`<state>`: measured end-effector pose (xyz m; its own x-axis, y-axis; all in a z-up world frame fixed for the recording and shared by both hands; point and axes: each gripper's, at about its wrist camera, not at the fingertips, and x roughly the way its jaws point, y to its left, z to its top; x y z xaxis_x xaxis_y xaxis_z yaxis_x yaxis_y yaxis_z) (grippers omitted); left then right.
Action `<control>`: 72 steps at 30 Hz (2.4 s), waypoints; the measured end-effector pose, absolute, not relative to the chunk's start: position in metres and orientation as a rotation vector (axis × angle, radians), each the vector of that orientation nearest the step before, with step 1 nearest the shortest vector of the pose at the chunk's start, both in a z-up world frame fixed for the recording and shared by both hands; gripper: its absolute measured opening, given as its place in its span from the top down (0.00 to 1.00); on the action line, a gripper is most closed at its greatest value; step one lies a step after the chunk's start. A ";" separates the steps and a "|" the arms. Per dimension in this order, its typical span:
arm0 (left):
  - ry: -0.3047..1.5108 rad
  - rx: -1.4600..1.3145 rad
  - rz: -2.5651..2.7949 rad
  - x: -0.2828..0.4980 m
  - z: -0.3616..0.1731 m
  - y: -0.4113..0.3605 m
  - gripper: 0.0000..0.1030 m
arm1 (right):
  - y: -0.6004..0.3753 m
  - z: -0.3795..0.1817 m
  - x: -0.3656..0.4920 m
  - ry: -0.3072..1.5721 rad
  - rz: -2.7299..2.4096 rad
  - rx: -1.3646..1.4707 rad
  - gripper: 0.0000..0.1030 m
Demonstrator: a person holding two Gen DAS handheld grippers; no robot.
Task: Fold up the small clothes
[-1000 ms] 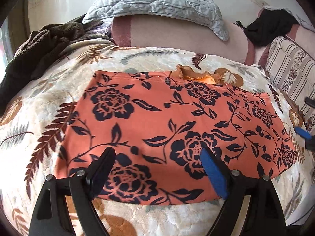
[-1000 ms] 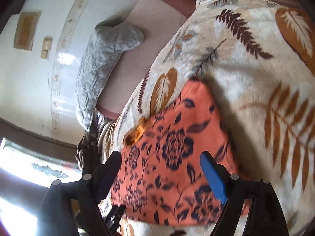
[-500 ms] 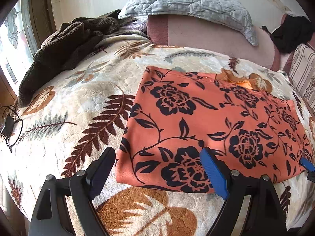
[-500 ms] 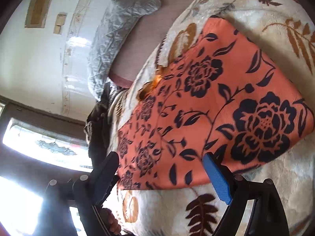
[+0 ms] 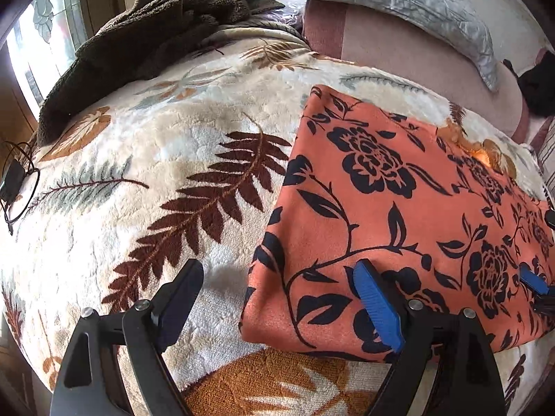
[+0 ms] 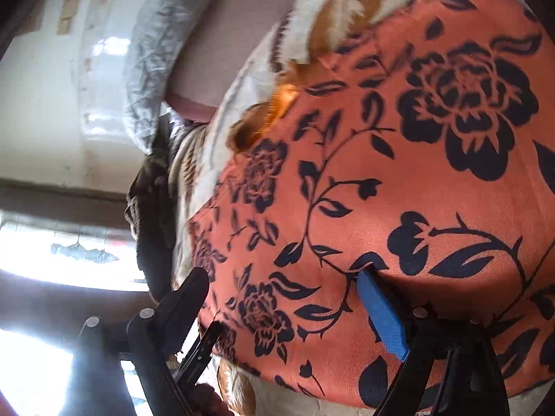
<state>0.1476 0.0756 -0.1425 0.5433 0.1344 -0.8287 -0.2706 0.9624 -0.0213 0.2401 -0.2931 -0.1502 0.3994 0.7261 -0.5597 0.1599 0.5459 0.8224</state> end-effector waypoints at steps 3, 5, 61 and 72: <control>0.942 -0.098 0.257 0.145 -0.139 0.073 0.14 | -0.280 -0.120 0.249 1.059 0.519 0.861 0.12; 0.963 -0.108 0.246 0.148 -0.143 0.073 0.14 | -0.278 -0.113 0.266 1.048 0.511 0.850 0.12; 0.925 -0.008 0.126 0.141 -0.102 -0.048 0.14 | -0.439 -0.158 0.119 0.891 0.068 1.036 0.52; 0.912 0.028 0.082 0.158 -0.112 -0.075 0.14 | -0.446 -0.165 0.115 0.856 0.067 1.104 0.35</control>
